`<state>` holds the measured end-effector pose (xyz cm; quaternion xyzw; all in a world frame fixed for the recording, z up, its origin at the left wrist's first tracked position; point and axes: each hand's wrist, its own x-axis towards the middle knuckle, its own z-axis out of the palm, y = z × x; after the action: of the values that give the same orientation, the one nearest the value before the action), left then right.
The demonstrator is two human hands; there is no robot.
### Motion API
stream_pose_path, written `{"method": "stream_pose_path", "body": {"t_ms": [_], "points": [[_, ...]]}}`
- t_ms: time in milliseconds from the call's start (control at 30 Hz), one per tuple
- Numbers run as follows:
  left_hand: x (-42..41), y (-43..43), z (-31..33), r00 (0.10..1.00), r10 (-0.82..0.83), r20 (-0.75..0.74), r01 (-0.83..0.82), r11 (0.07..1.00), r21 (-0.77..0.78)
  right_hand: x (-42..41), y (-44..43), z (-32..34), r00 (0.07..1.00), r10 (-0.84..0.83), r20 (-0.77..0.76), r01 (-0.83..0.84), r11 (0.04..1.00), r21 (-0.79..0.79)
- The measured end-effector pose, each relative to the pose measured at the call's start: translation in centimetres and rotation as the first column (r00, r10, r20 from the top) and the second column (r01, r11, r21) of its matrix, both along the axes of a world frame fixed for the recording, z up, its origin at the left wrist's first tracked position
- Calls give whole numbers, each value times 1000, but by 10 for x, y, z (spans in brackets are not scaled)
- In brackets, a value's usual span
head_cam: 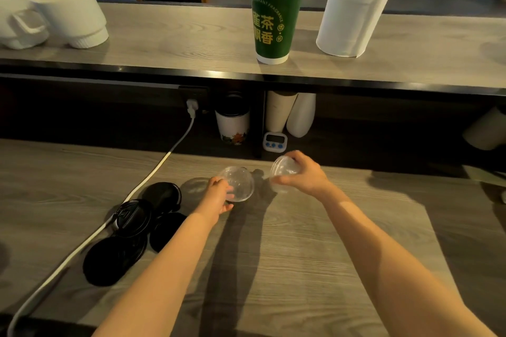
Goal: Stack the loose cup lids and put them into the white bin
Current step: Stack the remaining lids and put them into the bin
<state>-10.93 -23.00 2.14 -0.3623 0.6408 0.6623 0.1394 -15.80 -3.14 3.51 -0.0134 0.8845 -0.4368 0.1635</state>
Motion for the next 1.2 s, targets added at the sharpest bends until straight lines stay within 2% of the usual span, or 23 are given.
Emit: {"method": "stream_pose_path", "body": {"t_ms": [67, 100, 200, 267, 400, 533, 600, 700, 800, 867, 967, 1067, 1133, 1200], "points": [[3, 6, 3, 1000, -11, 22, 10, 999, 47, 11, 1, 11, 994, -111, -3, 105, 951, -291], [5, 10, 5, 999, -12, 34, 9, 996, 93, 17, 0, 16, 991, -136, -9, 122, 914, -388], [12, 24, 17, 998, -13, 60, -1, 972, 234, 33, -10, 26, 982, -165, -97, 93, 854, -512], [15, 33, 26, 998, -38, 47, 22, 954, 300, 44, -20, 27, 971, -145, -192, 17, 837, -546], [23, 40, 36, 1000, -8, 18, 1, 928, 374, 59, -32, 16, 932, -16, -363, -153, 889, -431], [28, 32, 34, 996, 88, -8, -74, 881, 466, 58, -29, 12, 878, 86, -471, -233, 936, -263], [29, 27, 33, 995, 92, -42, -62, 881, 469, 57, -27, 14, 859, 150, -489, -273, 943, -190], [34, 22, 36, 995, 40, -86, 5, 884, 468, 55, -22, 18, 852, 303, -427, -352, 935, -39], [36, 17, 43, 987, -98, -127, 143, 896, 420, 51, -13, 19, 816, 461, -349, -427, 887, 174], [36, 18, 48, 980, -145, -133, 185, 909, 374, 51, -9, 19, 793, 508, -336, -427, 858, 286], [34, 25, 57, 975, -189, -117, 216, 932, 290, 56, -6, 20, 779, 477, -407, -373, 874, 310], [35, 32, 60, 940, -324, -107, 340, 918, 206, 62, 8, 24, 835, 383, -395, -314, 921, 230], [34, 41, 65, 904, -411, -116, 423, 900, 109, 65, 24, 30, 914, 246, -323, -246, 968, 40], [31, 57, 71, 868, -475, -144, 471, 880, -59, 70, 43, 38, 977, 110, -183, -148, 967, -209]]}}
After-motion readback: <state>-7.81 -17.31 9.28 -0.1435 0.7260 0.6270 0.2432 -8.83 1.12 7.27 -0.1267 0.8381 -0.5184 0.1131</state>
